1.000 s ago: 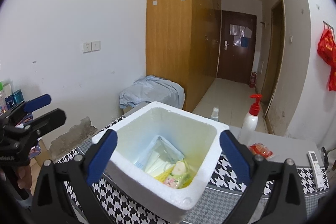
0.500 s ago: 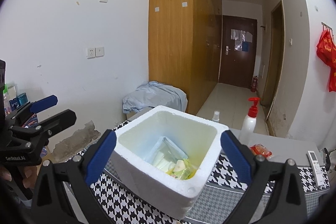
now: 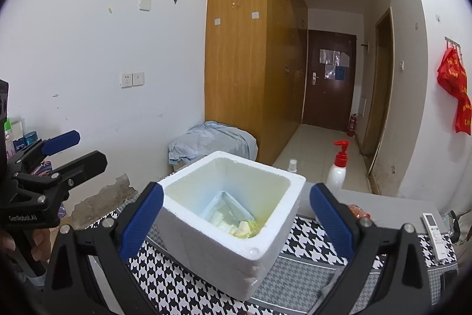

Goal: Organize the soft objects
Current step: 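Withdraw both tools from the foam box back over the table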

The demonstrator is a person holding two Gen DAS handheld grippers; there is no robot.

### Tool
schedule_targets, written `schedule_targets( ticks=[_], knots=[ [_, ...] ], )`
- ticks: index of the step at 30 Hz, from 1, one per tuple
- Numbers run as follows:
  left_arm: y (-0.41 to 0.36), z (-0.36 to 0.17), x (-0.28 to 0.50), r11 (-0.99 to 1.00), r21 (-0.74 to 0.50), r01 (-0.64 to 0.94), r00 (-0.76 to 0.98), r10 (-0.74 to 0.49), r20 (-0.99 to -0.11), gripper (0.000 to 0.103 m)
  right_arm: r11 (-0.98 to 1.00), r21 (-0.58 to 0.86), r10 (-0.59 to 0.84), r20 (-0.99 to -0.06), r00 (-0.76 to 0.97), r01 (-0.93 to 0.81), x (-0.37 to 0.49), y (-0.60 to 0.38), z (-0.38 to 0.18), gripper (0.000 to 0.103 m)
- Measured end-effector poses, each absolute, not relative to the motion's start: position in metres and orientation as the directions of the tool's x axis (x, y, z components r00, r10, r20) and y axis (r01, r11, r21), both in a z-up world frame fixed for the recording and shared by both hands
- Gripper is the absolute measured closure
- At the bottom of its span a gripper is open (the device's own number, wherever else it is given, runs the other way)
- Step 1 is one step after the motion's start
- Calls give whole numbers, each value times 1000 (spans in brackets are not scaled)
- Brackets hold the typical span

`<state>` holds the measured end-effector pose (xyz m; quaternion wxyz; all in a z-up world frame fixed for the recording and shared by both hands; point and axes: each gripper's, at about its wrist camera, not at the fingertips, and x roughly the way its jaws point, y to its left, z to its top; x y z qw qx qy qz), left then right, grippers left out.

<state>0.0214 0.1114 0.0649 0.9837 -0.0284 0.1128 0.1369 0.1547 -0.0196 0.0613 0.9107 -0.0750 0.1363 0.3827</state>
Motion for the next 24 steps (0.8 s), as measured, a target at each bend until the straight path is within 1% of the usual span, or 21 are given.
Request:
schedule_targets(
  ticks=[8, 14, 24],
  knots=[
    [105, 65, 16, 962, -16, -274, 941, 264, -212, 1, 695, -32, 682, -288, 672, -719, 148, -25, 59, 2],
    [98, 61, 12, 966, -8, -260, 945, 253, -208, 1, 698, -25, 679, -293, 673, -715, 145, -31, 53, 2],
    [91, 51, 13, 969, -10, -247, 945, 238, -226, 1, 699, -38, 674, -296, 677, -714, 140, -41, 45, 2]
  ],
)
